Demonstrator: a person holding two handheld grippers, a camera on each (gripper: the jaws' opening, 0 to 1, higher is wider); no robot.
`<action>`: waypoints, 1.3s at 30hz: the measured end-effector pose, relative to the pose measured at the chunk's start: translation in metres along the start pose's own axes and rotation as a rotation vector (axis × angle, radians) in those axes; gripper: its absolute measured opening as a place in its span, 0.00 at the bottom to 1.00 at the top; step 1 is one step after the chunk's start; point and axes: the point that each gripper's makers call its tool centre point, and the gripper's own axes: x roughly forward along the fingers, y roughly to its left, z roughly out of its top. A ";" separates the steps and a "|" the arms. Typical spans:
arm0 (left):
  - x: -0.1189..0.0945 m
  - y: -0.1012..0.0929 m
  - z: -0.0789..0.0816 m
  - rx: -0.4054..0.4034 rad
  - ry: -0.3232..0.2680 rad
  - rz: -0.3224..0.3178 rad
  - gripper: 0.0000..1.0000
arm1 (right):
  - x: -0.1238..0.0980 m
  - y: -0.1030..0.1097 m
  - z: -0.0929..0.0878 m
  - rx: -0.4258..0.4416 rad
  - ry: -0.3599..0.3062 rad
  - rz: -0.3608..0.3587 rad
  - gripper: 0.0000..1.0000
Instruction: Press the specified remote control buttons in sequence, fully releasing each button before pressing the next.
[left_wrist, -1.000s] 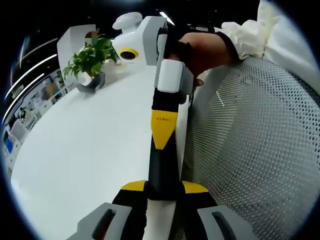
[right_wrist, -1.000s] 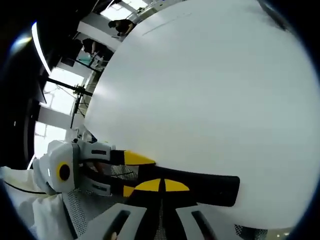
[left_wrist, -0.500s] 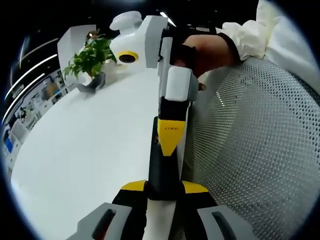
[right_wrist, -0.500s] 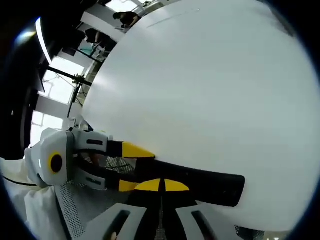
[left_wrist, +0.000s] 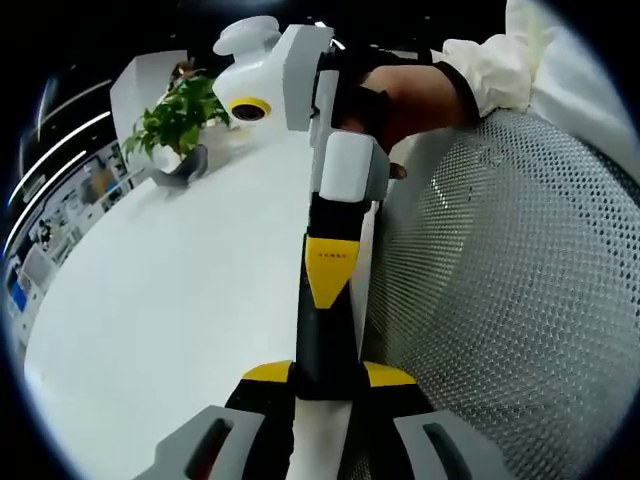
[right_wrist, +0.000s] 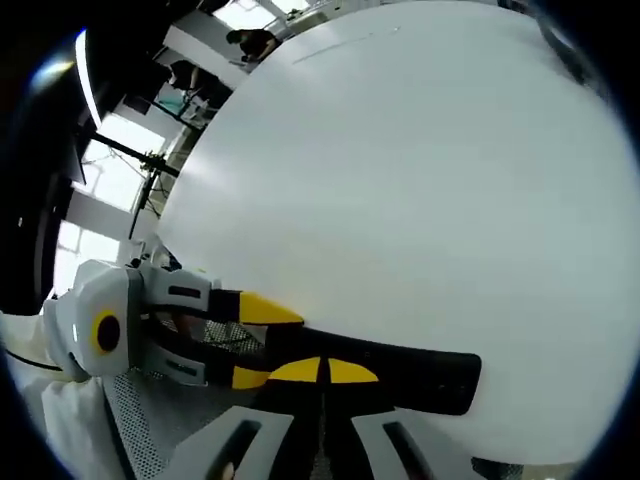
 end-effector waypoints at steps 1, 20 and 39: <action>0.000 0.000 0.000 0.000 0.000 0.001 0.24 | 0.000 -0.001 0.000 0.004 0.000 0.001 0.00; 0.000 0.000 0.000 -0.029 -0.003 0.000 0.25 | -0.001 0.000 0.001 -0.063 0.002 -0.025 0.00; 0.000 0.000 0.000 -0.023 -0.006 0.003 0.25 | -0.068 0.019 0.066 -0.177 -0.487 -0.023 0.00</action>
